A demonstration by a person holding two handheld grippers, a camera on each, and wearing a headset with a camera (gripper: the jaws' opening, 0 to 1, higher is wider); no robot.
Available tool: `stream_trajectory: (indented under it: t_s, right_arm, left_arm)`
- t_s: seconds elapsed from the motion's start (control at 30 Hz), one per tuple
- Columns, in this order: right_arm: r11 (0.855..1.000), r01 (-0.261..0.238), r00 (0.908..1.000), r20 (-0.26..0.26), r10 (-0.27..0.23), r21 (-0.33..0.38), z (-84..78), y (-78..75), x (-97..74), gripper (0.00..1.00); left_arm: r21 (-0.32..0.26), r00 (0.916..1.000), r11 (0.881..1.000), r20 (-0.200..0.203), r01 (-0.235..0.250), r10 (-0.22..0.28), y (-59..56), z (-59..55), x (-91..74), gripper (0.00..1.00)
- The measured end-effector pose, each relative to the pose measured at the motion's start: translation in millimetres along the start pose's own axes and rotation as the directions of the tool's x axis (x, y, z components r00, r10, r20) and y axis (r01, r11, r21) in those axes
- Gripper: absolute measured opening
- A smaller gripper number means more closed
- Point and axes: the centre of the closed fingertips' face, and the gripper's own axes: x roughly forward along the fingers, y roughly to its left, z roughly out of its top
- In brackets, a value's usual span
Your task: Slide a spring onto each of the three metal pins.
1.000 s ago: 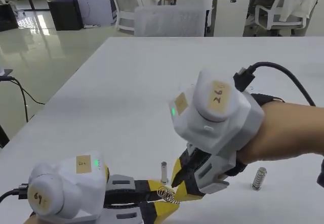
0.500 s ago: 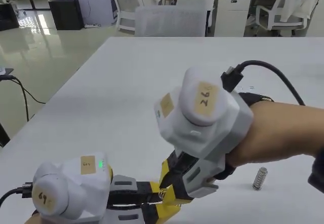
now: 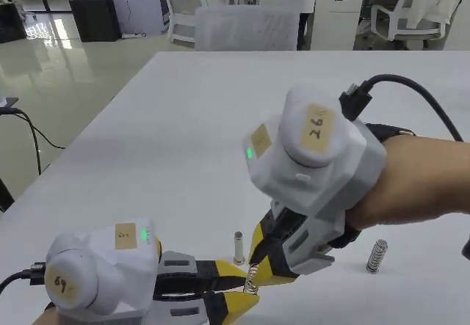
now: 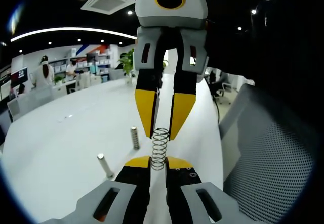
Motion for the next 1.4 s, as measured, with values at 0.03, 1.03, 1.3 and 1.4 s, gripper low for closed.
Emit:
stream_trajectory:
  t_s: [0.03,1.03,1.3,1.4]
  right_arm:
    - [1.0,0.0,1.0,-0.007,0.0,0.004,-2.5,0.0,-0.4,0.08]
    - [1.0,-0.02,0.9998,-0.002,0.02,0.024,-3.1,-0.8,6.3,0.09]
    - [1.0,-0.001,1.0,-0.005,0.001,0.021,-2.3,-4.3,5.0,0.08]
    - [1.0,-0.002,1.0,-0.009,0.002,0.024,-2.5,-4.5,5.5,0.08]
  left_arm:
    - [0.0,1.0,1.0,0.0,0.002,-0.002,-0.4,0.0,-0.1,0.03]
    - [-0.027,0.9962,0.999,0.086,0.019,-0.017,-2.0,15.3,-2.2,0.02]
    - [-0.037,0.9952,0.999,0.098,0.003,0.0,2.3,17.3,-2.1,0.03]
    - [-0.062,0.9959,0.998,0.09,-0.008,0.013,4.2,15.7,-1.8,0.04]
